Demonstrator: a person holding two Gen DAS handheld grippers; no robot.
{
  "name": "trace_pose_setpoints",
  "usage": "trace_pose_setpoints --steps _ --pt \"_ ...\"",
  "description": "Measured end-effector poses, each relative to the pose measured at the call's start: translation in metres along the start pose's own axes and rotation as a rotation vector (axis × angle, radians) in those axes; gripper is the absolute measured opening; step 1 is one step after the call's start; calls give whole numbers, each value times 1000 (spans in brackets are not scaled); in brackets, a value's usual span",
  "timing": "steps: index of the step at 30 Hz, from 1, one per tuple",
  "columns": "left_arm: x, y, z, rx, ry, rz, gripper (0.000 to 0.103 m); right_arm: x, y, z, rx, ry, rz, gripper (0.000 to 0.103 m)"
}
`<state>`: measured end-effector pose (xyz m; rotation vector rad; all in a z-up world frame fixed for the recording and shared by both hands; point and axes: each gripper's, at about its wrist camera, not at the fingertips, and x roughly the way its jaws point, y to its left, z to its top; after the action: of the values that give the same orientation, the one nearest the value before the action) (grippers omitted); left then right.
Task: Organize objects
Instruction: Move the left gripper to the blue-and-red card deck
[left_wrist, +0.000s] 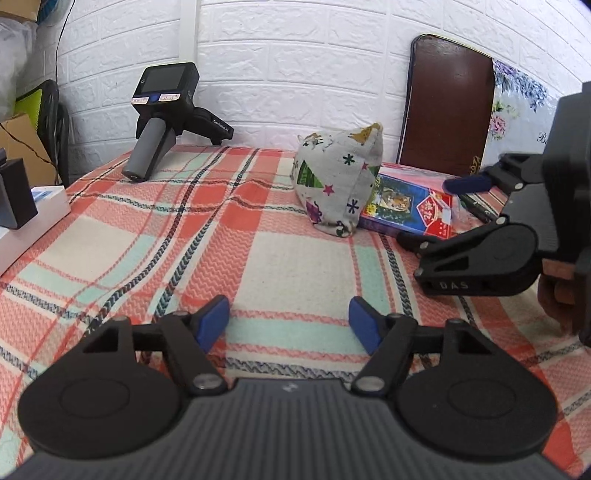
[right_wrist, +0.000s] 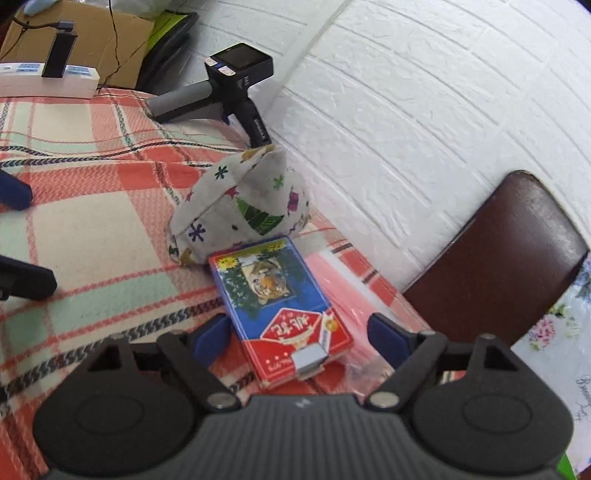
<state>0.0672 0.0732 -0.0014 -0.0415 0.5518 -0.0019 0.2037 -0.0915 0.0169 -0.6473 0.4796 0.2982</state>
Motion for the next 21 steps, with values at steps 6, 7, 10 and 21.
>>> trace_pose_setpoints --steps 6,7,10,21 --pt "-1 -1 -2 13 -1 8 73 -25 -7 -16 105 35 45 65" --pt "-1 -1 -2 15 -1 9 73 -34 -7 -23 128 36 52 64" --pt "0 -3 -1 26 0 15 74 -65 -7 -47 205 38 74 63" --pt "-1 -6 -2 46 1 28 75 -188 -11 -128 377 69 101 65"
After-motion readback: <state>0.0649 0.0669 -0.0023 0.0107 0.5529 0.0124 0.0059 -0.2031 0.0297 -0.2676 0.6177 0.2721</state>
